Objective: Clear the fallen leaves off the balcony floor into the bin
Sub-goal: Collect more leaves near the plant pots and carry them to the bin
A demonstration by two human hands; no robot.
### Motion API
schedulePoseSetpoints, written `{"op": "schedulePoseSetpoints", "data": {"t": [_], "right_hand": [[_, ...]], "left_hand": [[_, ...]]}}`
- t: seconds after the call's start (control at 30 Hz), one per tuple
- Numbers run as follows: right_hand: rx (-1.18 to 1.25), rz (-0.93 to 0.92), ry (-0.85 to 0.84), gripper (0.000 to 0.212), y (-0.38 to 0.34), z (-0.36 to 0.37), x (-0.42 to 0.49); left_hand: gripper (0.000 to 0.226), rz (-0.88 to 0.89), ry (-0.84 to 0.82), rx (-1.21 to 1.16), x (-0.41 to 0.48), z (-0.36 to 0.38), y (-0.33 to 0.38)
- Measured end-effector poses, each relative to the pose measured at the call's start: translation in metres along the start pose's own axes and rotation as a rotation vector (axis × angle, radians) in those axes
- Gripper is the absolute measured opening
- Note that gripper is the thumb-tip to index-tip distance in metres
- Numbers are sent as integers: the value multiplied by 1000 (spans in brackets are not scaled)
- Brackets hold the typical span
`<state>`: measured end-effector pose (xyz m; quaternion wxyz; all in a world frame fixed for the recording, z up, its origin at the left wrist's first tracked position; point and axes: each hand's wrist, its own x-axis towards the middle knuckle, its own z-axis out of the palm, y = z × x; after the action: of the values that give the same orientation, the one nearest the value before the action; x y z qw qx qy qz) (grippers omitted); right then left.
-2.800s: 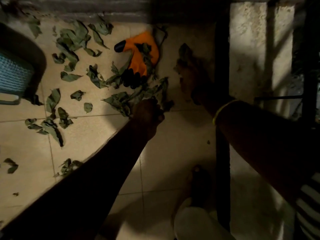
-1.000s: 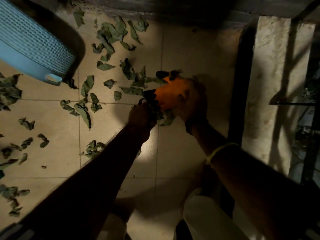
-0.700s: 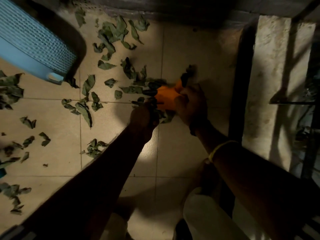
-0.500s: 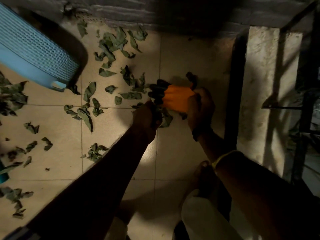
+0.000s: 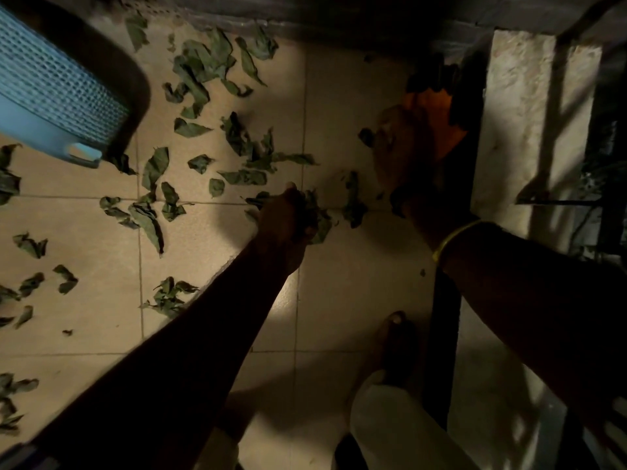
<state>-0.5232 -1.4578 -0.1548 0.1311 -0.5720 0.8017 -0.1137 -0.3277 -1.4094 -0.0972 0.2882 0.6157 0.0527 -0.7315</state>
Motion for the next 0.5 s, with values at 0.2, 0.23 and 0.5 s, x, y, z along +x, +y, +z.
{"op": "schedulePoseSetpoints", "data": {"t": [0.2, 0.23, 0.5], "right_hand": [[-158, -93, -559, 68, 13, 47, -18], [-154, -86, -547, 77, 14, 49, -26], [-93, -255, -365, 31, 24, 50, -101]], "left_hand": [[25, 11, 36, -17, 14, -16, -3], [30, 9, 36, -24, 16, -20, -3], [24, 51, 75, 177, 8, -30, -12]]}}
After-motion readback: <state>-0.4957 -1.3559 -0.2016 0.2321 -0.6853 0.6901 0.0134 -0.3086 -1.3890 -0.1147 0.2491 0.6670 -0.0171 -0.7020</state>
